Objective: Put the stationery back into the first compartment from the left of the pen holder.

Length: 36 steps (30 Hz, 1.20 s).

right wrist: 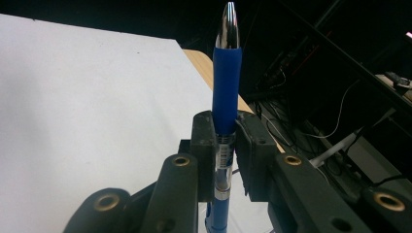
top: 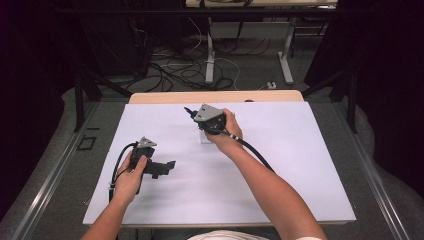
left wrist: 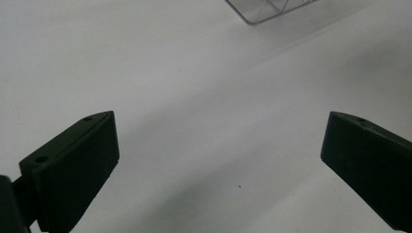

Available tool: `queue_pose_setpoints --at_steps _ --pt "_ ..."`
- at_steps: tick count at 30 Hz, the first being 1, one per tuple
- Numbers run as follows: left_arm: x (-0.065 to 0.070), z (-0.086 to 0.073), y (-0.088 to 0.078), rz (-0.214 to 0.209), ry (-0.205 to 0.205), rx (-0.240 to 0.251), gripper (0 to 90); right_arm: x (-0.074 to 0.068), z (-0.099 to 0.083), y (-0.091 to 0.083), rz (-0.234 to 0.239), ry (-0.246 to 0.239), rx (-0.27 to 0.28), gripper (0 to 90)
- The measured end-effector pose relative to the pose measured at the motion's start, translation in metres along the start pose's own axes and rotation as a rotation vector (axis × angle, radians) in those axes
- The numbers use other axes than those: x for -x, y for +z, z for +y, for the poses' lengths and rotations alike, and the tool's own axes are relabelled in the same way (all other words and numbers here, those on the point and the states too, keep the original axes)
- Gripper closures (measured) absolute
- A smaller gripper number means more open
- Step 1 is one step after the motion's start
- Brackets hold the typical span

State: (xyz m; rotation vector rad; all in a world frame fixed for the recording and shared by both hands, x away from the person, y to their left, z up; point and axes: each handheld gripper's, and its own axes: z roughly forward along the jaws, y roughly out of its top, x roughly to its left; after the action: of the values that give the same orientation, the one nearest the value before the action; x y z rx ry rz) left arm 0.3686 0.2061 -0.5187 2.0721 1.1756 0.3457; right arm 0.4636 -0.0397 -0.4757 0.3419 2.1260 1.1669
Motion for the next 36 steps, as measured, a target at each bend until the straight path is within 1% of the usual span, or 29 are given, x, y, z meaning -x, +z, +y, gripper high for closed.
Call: queue_pose_setpoints --at_steps 6,8,11,12,14,17,19,20,21,23,24,26,28,29,31,35,36 --pt "-0.001 0.0 0.0 0.004 0.0 0.0 0.5 0.0 -0.002 0.001 0.002 0.007 -0.01 78.2" --pt "-0.001 0.0 0.0 0.003 -0.002 -0.001 0.5 0.0 -0.002 0.001 -0.002 0.012 -0.019 75.6" --pt "-0.001 0.0 0.0 0.0 -0.003 0.004 0.5 0.001 -0.002 0.0 -0.008 0.023 -0.007 71.2" --pt "-0.001 0.0 0.0 0.0 -0.003 0.004 0.5 0.001 -0.001 -0.002 -0.015 0.03 -0.005 69.3" --pt "-0.001 0.0 0.0 0.0 -0.003 0.003 0.5 0.002 -0.001 -0.004 -0.01 0.037 -0.003 64.7" --pt "-0.001 0.0 0.0 0.001 -0.002 0.003 0.5 0.003 -0.002 -0.011 -0.031 0.053 0.022 56.2" --pt "-0.001 0.0 0.0 0.005 -0.001 -0.003 0.5 0.004 -0.004 -0.016 -0.036 0.073 0.025 50.0" --pt "-0.001 0.0 0.0 0.007 0.0 -0.003 0.6 0.005 -0.006 -0.019 -0.052 0.071 0.02 44.6" --pt "-0.001 0.0 0.0 0.006 -0.001 -0.004 0.5 0.005 -0.007 -0.022 -0.066 0.071 0.022 44.4" --pt "-0.001 0.0 0.0 0.003 -0.006 -0.003 0.5 0.005 -0.011 -0.028 -0.055 0.111 0.03 43.4" --pt "-0.001 0.0 0.0 0.003 -0.007 -0.003 0.5 0.005 -0.012 -0.032 -0.049 0.118 0.028 41.3" --pt "-0.001 -0.001 0.0 0.002 -0.009 -0.002 0.5 0.006 -0.014 -0.038 -0.05 0.139 0.021 35.1" --pt "-0.001 -0.001 0.0 0.002 -0.007 -0.002 0.5 0.006 -0.016 -0.044 -0.058 0.164 -0.008 29.4" --pt "-0.001 -0.001 0.0 0.003 -0.005 -0.001 0.5 0.006 -0.017 -0.048 -0.056 0.177 -0.022 28.4" --pt "-0.001 0.0 0.0 0.004 -0.003 0.002 0.5 0.006 -0.019 -0.056 -0.05 0.2 -0.031 26.4" --pt "-0.001 0.0 0.0 0.002 -0.005 0.007 0.5 0.007 -0.025 -0.07 -0.055 0.24 -0.029 18.6" --pt "-0.001 0.0 0.0 0.002 -0.004 0.008 0.5 0.007 -0.027 -0.073 -0.061 0.258 -0.026 16.1"
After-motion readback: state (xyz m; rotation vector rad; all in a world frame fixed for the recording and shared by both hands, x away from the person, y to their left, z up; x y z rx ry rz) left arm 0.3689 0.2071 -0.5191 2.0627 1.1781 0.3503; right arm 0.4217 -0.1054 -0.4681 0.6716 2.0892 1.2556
